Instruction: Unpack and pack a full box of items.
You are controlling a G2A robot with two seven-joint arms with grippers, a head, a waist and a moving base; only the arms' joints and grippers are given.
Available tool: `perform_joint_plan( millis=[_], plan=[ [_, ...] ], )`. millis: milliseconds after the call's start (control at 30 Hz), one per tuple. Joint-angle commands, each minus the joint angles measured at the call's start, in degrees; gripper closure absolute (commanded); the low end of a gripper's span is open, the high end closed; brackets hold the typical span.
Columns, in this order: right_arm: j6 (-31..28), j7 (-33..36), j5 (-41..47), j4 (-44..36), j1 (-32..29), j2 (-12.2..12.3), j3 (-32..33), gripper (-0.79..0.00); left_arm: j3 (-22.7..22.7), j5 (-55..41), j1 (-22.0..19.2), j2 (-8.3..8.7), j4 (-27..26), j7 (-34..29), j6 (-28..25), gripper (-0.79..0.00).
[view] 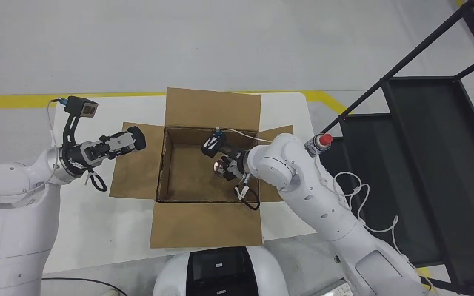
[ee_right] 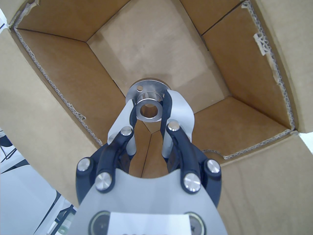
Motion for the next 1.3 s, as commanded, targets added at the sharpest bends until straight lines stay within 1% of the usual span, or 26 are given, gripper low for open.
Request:
perform_joint_plan(
  millis=[0, 500, 567, 600, 633, 733, 900, 1067, 1200, 1267],
  plan=[
    [0.0, 0.0, 0.0, 0.0, 0.0, 0.0, 0.0, 0.0, 0.0, 0.0, 0.0, 0.0, 0.0, 0.0, 0.0, -0.785],
    [0.0, 0.0, 0.0, 0.0, 0.0, 0.0, 0.0, 0.0, 0.0, 0.0, 0.0, 0.0, 0.0, 0.0, 0.0, -0.785],
    [-0.3, -0.8, 0.4, -0.4, -0.7, 0.1, -0.1, 0.0, 0.0, 0.0, 0.0, 0.0, 0.0, 0.0, 0.0, -0.785],
    [-0.8, 0.6, 2.0, -1.4, -1.0, 0.2, 0.0, 0.0, 0.0, 0.0, 0.0, 0.0, 0.0, 0.0, 0.0, -0.785],
    [-0.9, 2.6, 1.8, -3.1, -1.1, 0.4, 0.2, 0.0, 0.0, 0.0, 0.0, 0.0, 0.0, 0.0, 0.0, -0.785],
    [0.7, 6.9, 1.3, -8.4, -2.7, 0.9, 1.2, 0.0, 0.0, 0.0, 0.0, 0.0, 0.0, 0.0, 0.0, -0.785],
    [1.8, 10.9, 5.5, -16.0, -6.4, 2.2, 7.6, 0.0, 0.0, 0.0, 0.0, 0.0, 0.0, 0.0, 0.0, -0.785],
    [-0.3, 13.4, 12.6, -21.7, -11.5, 3.8, 16.4, 0.0, 0.0, 0.0, 0.0, 0.0, 0.0, 0.0, 0.0, -0.785],
    [-2.1, 13.6, 17.9, -23.6, -16.0, 5.0, 24.4, 0.0, 0.0, 0.0, 0.0, 0.0, 0.0, 0.0, 0.0, -0.785],
    [-3.2, 13.3, 22.5, -23.8, -17.8, 5.4, 27.7, 0.0, 0.0, 0.0, 0.0, 0.0, 0.0, 0.0, 0.0, -0.785]
  ],
)
